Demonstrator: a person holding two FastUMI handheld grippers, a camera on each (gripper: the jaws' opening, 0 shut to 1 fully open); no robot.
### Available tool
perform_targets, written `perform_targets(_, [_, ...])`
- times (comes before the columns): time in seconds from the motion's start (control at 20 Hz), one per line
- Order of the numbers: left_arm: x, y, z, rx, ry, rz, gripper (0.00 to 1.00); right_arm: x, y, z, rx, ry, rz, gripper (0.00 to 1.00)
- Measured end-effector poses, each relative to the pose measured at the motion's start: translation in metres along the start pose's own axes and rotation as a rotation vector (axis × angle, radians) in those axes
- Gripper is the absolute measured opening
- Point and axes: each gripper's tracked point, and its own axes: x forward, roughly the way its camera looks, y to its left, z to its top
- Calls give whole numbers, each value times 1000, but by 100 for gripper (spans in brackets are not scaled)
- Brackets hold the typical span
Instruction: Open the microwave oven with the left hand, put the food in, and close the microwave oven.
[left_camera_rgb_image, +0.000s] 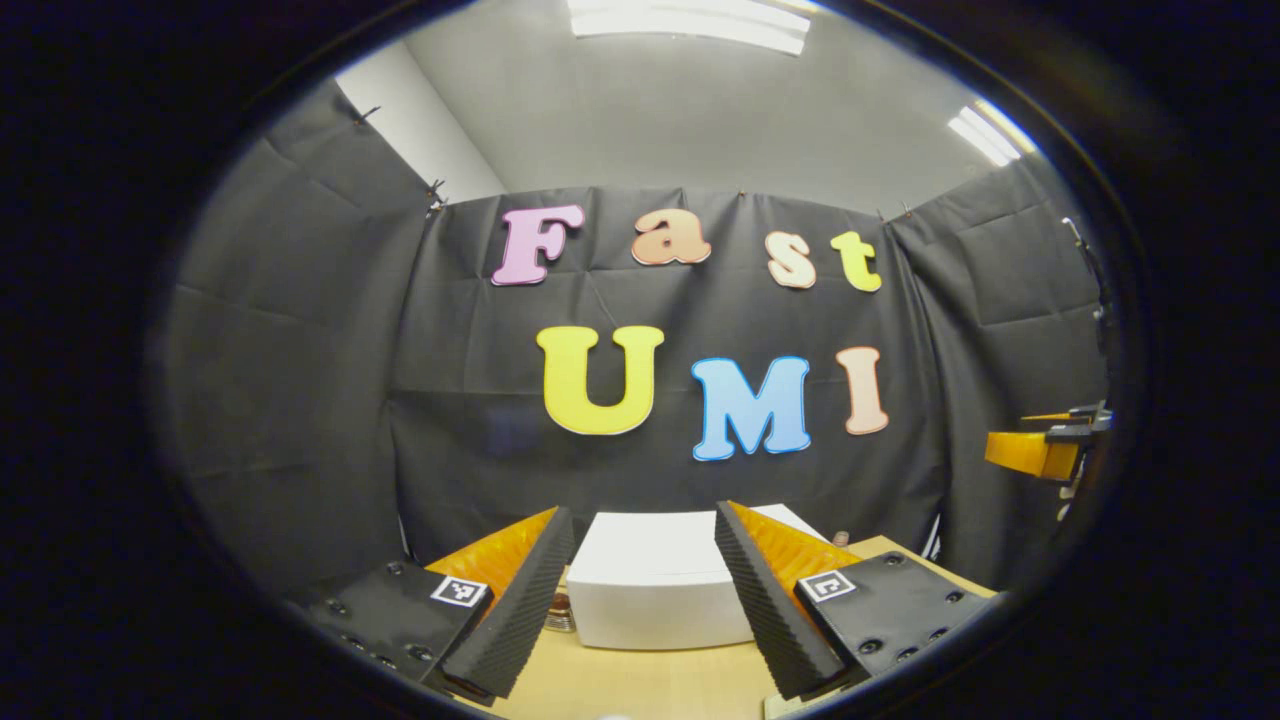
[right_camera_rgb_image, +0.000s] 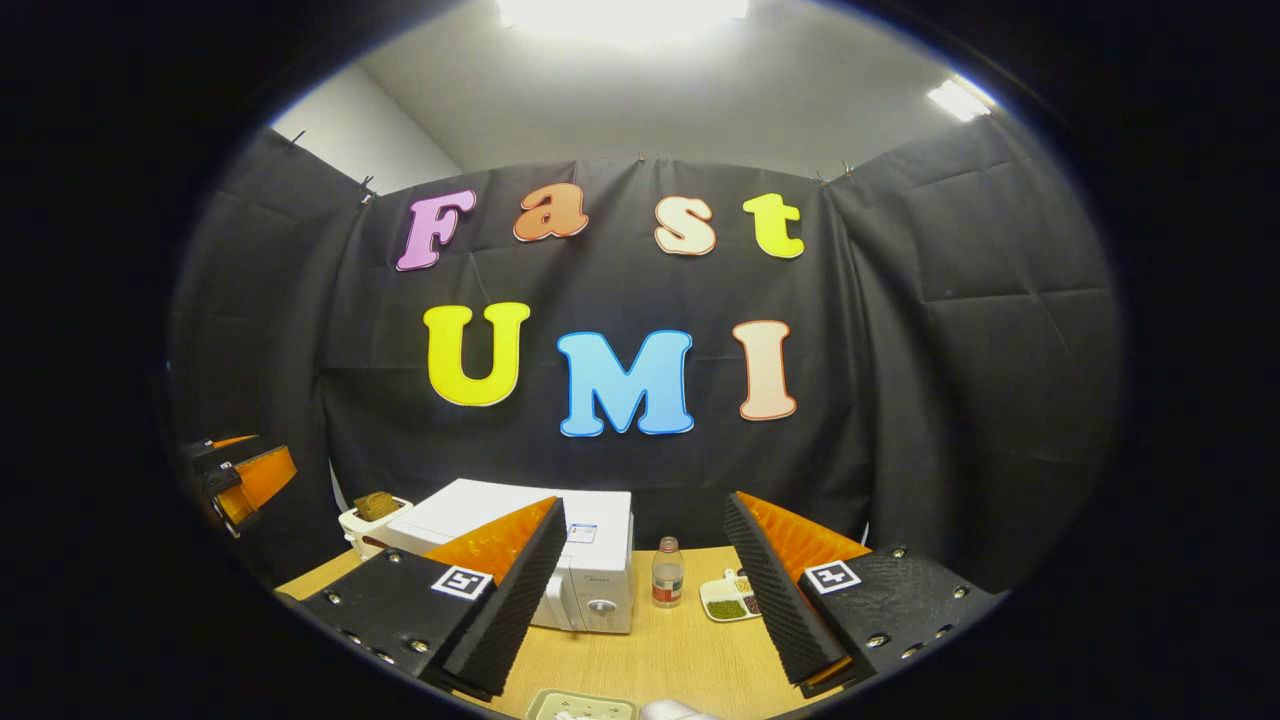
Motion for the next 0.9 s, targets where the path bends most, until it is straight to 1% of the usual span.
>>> perform_targets(0.1, [-1, 1, 2, 4, -5, 4, 95, -1, -1, 3, 5, -4, -1, 98])
perform_targets(0.2, [-1, 0, 4, 1, -7, 3, 99, 0, 0, 4, 0, -2, 4, 98])
perform_targets(0.35, [0, -1, 6, -6, -10, -2, 99, -1, -1, 6, 0, -7, 5, 97])
perform_targets(0.45, [0, -2, 5, -4, -8, -4, 97, 1, 1, 6, 6, -6, 8, 98])
perform_targets(0.55, [0, -2, 6, -3, -10, -5, 99, -1, -2, 7, 5, -5, 5, 98])
perform_targets(0.9, [4, -1, 4, -10, -3, -8, 99, 0, -2, 8, 6, -17, 6, 98])
